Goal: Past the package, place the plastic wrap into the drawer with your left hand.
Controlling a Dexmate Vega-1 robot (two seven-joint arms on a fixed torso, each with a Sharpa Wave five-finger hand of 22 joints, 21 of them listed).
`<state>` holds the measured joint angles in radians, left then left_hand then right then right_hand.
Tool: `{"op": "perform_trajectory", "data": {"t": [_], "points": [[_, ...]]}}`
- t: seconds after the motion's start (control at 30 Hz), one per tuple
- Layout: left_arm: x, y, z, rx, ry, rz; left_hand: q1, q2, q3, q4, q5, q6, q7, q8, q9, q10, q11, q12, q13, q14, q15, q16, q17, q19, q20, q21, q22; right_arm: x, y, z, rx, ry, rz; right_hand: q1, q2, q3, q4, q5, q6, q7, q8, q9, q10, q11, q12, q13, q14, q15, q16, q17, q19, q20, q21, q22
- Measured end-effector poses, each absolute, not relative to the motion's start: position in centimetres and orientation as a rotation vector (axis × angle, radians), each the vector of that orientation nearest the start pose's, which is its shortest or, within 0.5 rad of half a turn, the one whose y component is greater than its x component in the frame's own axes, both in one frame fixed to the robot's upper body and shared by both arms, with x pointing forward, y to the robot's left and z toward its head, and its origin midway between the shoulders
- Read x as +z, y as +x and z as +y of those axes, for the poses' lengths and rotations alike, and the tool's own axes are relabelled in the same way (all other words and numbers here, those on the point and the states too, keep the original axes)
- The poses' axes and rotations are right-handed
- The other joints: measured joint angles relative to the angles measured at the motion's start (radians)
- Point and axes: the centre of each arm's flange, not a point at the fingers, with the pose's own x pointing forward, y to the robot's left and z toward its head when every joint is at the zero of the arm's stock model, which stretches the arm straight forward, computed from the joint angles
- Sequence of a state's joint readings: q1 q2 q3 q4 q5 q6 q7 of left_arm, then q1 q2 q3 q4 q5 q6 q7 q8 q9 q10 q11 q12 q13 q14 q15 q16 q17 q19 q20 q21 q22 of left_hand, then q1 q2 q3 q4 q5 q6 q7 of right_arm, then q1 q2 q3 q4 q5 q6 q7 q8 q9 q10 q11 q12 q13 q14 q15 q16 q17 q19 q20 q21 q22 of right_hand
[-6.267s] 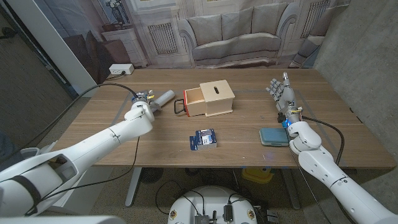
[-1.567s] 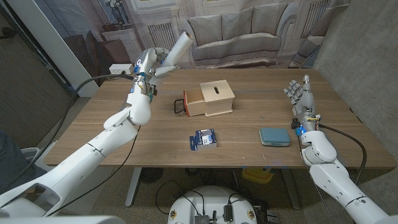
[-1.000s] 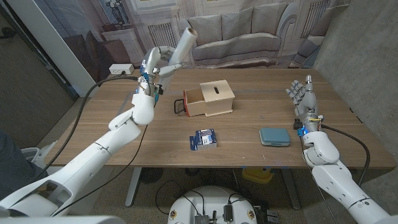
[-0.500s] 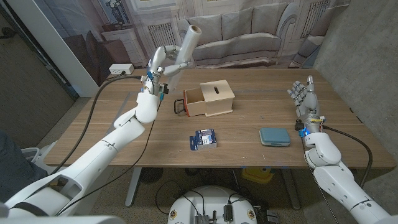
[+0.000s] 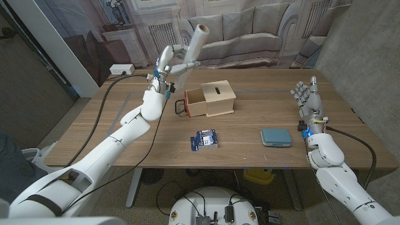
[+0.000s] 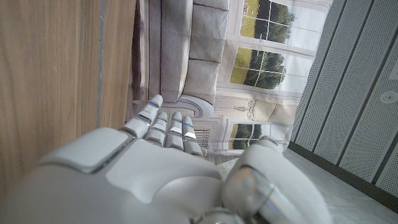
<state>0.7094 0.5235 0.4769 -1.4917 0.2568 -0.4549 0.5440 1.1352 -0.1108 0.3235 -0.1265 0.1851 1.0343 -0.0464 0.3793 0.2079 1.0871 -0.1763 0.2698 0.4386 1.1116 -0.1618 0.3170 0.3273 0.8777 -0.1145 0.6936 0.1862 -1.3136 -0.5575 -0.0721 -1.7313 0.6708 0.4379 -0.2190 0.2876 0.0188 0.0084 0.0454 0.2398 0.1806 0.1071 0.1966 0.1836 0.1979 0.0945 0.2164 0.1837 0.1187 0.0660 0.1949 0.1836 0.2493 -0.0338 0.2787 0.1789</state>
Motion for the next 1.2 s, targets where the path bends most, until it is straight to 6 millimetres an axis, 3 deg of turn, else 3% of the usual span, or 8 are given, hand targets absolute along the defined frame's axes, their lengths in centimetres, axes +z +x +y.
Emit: {"op": "perform_trajectory", "data": {"t": [1.2], "points": [[9.0,60.5,16.6,-0.013,0.544,-1.233,0.004,-0.004,0.0,0.0,0.0,0.009,-0.002,0.0,-0.006,0.007,0.007,-0.015,0.009,-0.004,-0.011,-0.008,0.014,-0.018,0.004,0.007,0.0,-7.2,51.7,-37.6,-0.1,0.226,-0.763,-0.003,0.003,-0.003,0.003,0.0,0.0,0.0,0.0,0.0,0.0,0.0,0.0,0.0,0.0,0.0,0.0,0.0,0.0,0.0,-0.005,0.0]]}}
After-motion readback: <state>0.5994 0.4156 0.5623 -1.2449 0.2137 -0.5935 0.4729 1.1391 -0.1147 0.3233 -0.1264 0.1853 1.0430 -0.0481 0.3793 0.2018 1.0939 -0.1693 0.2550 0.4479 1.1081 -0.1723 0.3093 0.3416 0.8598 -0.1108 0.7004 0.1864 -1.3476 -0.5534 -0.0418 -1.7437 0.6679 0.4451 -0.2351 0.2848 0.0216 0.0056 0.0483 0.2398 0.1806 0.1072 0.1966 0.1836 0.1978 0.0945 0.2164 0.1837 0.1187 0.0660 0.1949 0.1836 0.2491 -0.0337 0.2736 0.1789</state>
